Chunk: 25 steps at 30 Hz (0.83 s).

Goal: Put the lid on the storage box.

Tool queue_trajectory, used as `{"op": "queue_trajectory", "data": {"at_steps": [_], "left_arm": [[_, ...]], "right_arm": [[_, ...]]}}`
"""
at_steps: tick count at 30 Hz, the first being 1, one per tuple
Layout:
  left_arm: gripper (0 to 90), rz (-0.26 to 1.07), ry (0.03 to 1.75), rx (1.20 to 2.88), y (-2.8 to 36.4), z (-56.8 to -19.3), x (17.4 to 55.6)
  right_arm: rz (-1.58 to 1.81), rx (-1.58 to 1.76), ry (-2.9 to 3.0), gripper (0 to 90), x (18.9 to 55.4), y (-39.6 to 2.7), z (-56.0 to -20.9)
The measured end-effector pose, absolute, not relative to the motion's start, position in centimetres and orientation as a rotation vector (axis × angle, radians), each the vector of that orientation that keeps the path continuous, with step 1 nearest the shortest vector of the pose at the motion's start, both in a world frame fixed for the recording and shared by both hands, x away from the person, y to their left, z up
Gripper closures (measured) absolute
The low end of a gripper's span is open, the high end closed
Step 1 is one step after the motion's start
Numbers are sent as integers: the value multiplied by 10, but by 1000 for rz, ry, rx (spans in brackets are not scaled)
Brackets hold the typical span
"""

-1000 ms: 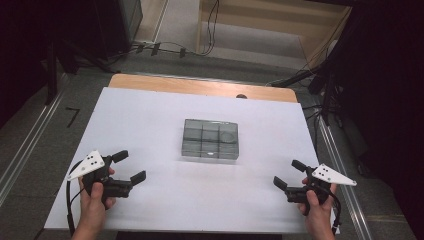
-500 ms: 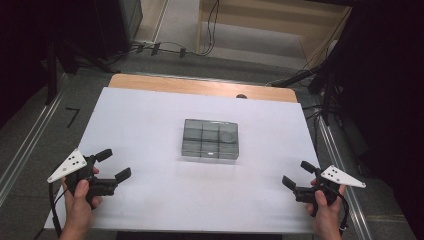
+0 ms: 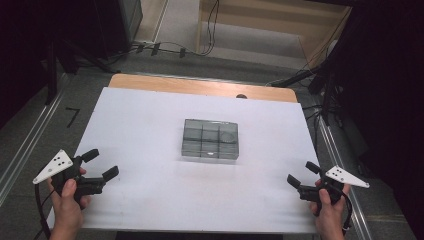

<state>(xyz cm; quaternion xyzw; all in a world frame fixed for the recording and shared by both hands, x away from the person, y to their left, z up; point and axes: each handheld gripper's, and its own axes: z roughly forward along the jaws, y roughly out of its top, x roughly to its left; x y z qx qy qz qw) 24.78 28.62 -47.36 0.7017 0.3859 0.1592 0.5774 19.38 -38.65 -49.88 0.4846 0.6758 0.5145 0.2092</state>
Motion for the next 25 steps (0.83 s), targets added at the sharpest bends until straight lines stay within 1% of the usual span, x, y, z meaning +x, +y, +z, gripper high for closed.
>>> {"op": "queue_trajectory", "data": {"at_steps": [25], "left_arm": [[0, 350, 914, 1692, 281, -483, 254]], "right_arm": [[1402, 1336, 1922, 0, 197, -380, -505]]}}
